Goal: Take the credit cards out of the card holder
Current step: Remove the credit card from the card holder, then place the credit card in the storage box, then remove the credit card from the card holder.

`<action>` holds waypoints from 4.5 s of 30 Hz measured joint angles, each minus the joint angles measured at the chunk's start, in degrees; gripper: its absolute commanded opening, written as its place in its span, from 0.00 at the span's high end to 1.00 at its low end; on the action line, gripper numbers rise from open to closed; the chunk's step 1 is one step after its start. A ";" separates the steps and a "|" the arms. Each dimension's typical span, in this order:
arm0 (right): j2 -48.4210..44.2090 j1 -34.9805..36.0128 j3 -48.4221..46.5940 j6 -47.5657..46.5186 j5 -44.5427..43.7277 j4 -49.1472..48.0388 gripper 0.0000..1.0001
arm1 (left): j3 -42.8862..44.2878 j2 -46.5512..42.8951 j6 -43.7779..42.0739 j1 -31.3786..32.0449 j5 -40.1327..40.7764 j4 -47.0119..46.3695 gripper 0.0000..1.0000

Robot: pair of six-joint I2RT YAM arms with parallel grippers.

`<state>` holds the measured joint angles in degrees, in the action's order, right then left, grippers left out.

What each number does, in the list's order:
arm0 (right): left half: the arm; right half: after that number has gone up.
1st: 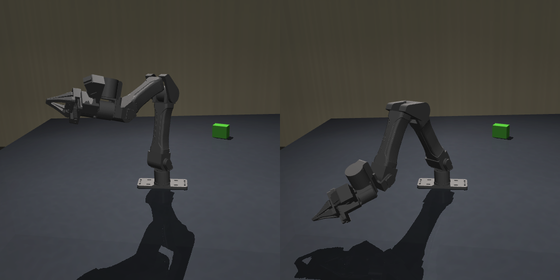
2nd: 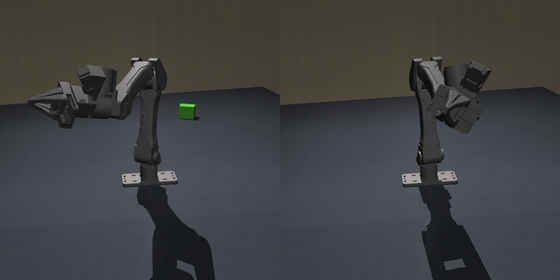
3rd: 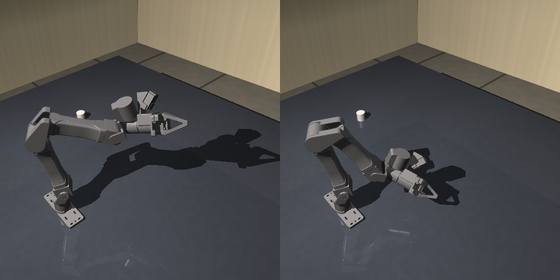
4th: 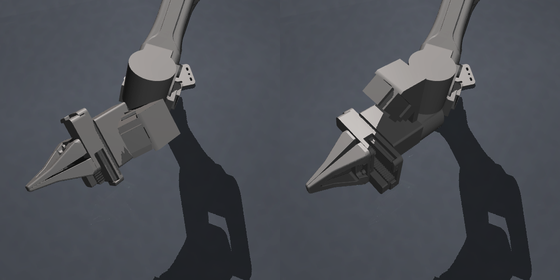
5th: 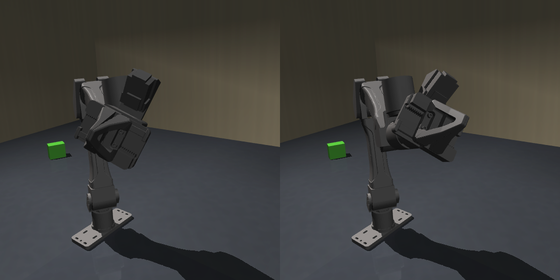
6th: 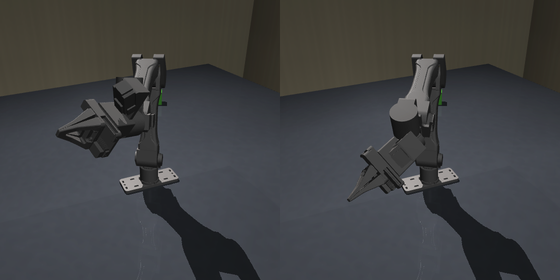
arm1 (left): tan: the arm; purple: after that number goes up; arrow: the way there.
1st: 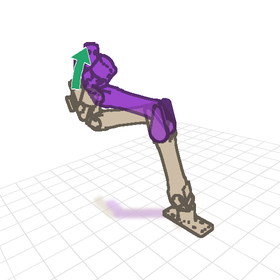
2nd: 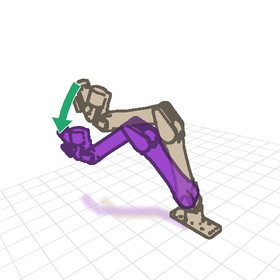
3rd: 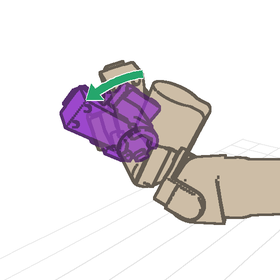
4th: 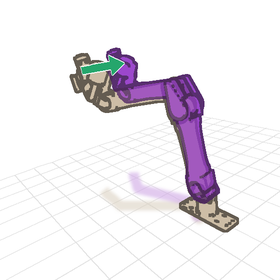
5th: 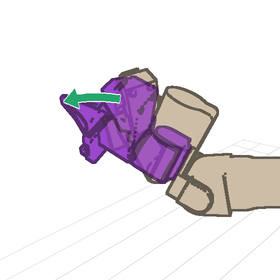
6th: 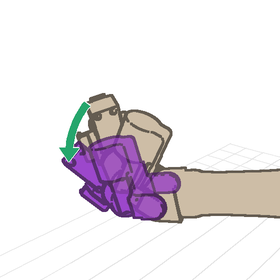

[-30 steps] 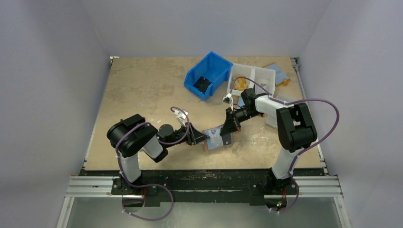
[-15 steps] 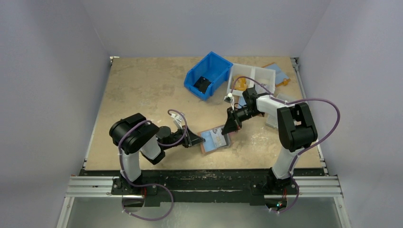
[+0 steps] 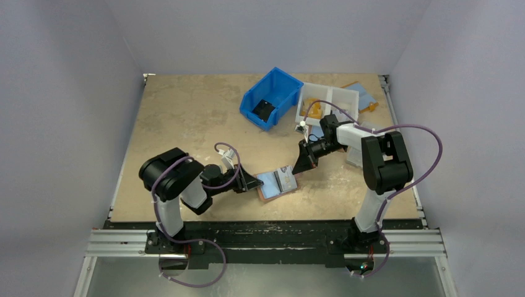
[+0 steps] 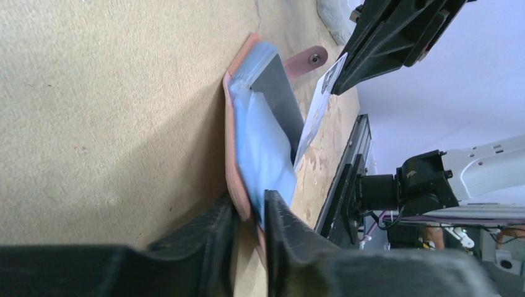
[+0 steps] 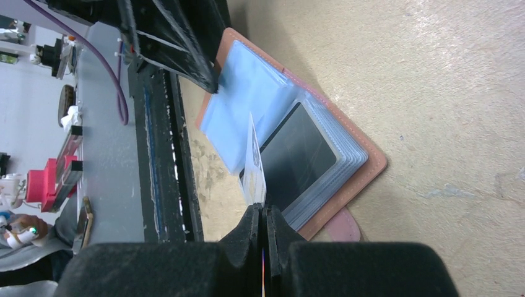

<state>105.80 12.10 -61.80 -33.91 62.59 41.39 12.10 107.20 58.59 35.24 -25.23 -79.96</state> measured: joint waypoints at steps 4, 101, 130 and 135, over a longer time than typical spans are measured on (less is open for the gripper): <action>-0.11 -0.72 -0.02 -1.66 1.36 1.42 1.00 | 0.26 -11.26 -4.00 0.00 2.78 11.61 0.61; 12.52 -26.01 -42.56 17.29 -36.13 -6.51 0.46 | 10.51 -55.71 -20.20 -0.26 20.96 74.27 0.01; -23.87 -4.50 3.76 -20.94 1.95 11.23 0.63 | 8.00 -33.48 3.39 5.73 4.83 42.36 0.18; -27.87 -2.69 8.72 -15.56 -2.29 2.91 0.62 | 8.02 -35.21 1.97 6.05 8.02 45.55 0.18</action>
<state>77.93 9.41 -53.08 -49.47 60.29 44.29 20.12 71.99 60.55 41.30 -17.21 -34.41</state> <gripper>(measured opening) 0.376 0.823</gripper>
